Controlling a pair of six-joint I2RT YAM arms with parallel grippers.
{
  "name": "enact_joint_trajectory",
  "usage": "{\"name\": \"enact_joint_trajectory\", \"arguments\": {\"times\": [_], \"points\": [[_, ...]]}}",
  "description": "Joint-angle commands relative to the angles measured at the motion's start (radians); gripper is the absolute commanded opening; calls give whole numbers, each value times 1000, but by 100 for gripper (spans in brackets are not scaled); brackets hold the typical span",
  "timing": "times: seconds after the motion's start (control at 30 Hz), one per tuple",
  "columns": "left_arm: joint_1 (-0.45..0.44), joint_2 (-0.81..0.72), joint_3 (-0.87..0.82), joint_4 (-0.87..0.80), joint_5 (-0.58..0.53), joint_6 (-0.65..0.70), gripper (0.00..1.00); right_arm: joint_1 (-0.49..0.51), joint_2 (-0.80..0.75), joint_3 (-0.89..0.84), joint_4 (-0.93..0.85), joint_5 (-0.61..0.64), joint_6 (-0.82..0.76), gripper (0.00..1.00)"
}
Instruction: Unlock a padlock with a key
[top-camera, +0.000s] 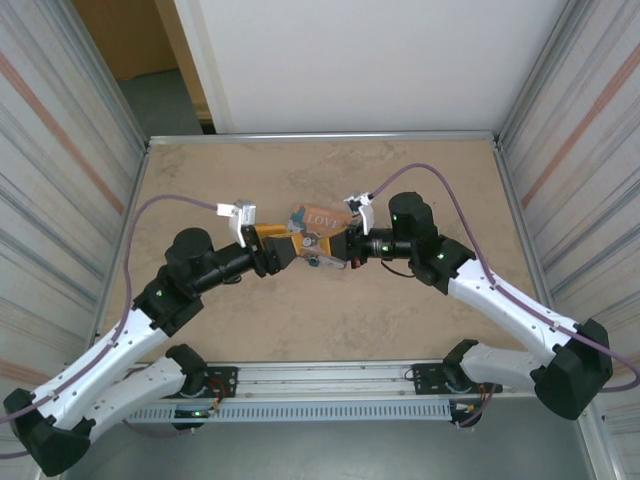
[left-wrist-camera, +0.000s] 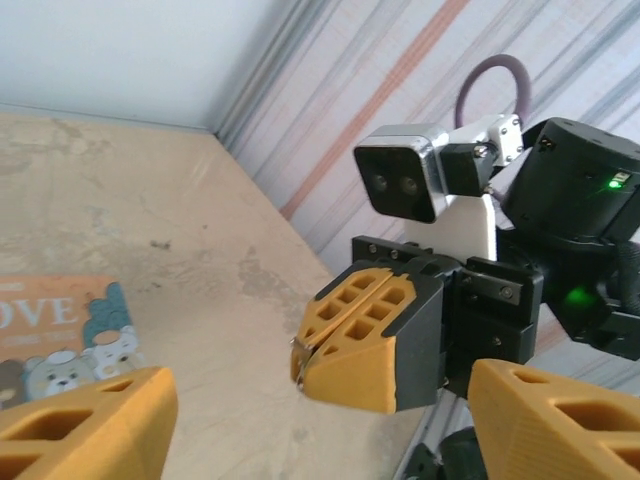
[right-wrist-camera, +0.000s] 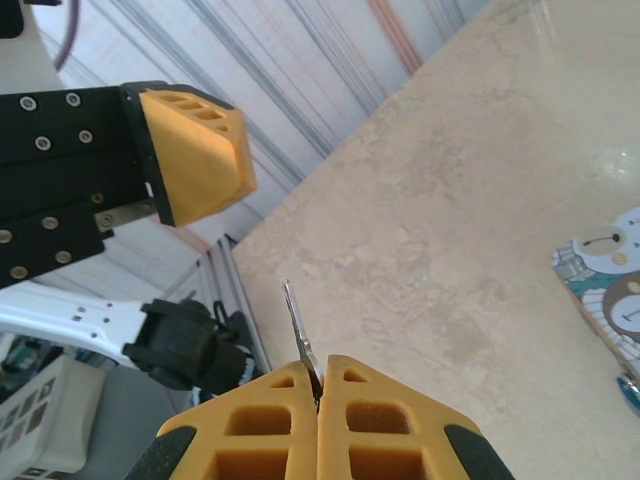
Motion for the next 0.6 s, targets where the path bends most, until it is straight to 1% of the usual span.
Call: {"name": "enact_joint_trajectory", "arguments": {"times": [0.0, 0.13, 0.27, 0.43, 0.57], "points": [[1, -39, -46, -120, -101, 40, 81, -21, 36, -29, -30, 15, -40, 0], [1, -62, -117, -174, -154, 39, 84, -50, 92, -50, -20, -7, -44, 0], [1, -43, -181, -178, -170, 43, 86, -90, 162, -55, -4, -42, -26, 0], [1, 51, -208, -157, -164, 68, 86, -136, 257, -52, 25, -67, 0, 0], [1, 149, -208, -106, -146, 76, 87, -171, 320, -49, 49, -77, 25, 0]]}}
